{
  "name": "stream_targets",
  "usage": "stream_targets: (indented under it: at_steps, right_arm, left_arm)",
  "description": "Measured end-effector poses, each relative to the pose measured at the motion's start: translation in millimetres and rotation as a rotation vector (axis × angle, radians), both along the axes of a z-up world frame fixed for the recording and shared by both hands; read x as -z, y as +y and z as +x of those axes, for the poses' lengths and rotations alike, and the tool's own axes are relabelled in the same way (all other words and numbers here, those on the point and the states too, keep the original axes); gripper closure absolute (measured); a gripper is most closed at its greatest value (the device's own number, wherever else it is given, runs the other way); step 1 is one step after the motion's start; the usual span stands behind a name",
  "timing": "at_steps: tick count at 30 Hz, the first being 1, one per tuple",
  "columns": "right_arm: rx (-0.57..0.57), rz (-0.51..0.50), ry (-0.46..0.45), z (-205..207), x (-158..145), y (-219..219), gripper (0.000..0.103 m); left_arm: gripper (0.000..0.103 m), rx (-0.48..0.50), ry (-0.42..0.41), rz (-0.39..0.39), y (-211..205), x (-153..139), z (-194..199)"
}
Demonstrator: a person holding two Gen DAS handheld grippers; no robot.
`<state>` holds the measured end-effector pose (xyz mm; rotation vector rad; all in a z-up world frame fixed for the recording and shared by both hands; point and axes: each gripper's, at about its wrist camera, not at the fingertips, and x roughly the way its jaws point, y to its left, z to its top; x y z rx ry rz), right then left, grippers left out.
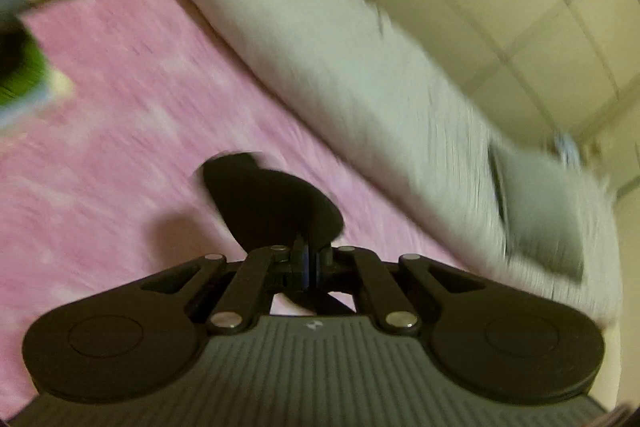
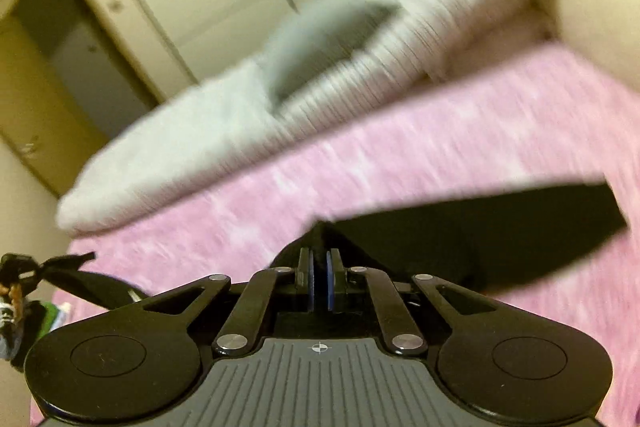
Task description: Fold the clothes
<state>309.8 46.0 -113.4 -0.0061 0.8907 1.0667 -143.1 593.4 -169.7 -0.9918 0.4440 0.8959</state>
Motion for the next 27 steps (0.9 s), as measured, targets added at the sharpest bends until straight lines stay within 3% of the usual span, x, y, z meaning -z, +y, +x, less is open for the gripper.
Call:
stream_targets:
  at_steps: [3, 6, 8, 11, 13, 15, 16, 18, 20, 25, 27]
  right_arm:
    - [-0.047, 0.019, -0.020, -18, -13, -7, 0.099]
    - [-0.047, -0.070, 0.007, -38, 11, -31, 0.099]
    - [-0.040, -0.190, 0.042, -49, 48, -48, 0.099]
    - [-0.005, -0.423, 0.111, -62, 118, -73, 0.098]
    - [0.073, -0.598, 0.181, -68, 165, -89, 0.095]
    - [0.176, -0.651, 0.262, -73, 185, -106, 0.092]
    - [0.232, -0.621, 0.303, -76, 188, -116, 0.090]
    - [0.346, -0.532, 0.382, -81, 190, -137, 0.067]
    - [0.497, -0.385, 0.507, -82, 195, -158, 0.056]
    - [0.731, -0.128, 0.639, -80, 210, -180, 0.056]
    - [0.765, -0.088, 0.641, -74, 219, -179, 0.056]
  left_arm:
    - [0.102, -0.007, 0.017, -0.012, -40, 4, -46]
    - [0.102, 0.003, 0.106, -0.072, -87, 41, -78]
    - [0.102, -0.012, 0.152, -0.161, -114, 82, -93]
    - [0.102, -0.005, 0.310, -0.320, -149, 151, -112]
    - [0.102, 0.013, 0.422, -0.378, -169, 174, -118]
    - [0.097, 0.022, 0.447, -0.365, -177, 171, -126]
    - [0.092, 0.026, 0.457, -0.356, -181, 169, -131]
    - [0.087, 0.009, 0.462, -0.337, -183, 163, -139]
    - [0.085, -0.052, 0.430, -0.339, -177, 159, -145]
    - [0.084, -0.103, 0.363, -0.371, -170, 166, -136]
    - [0.082, -0.086, 0.369, -0.370, -170, 169, -130]
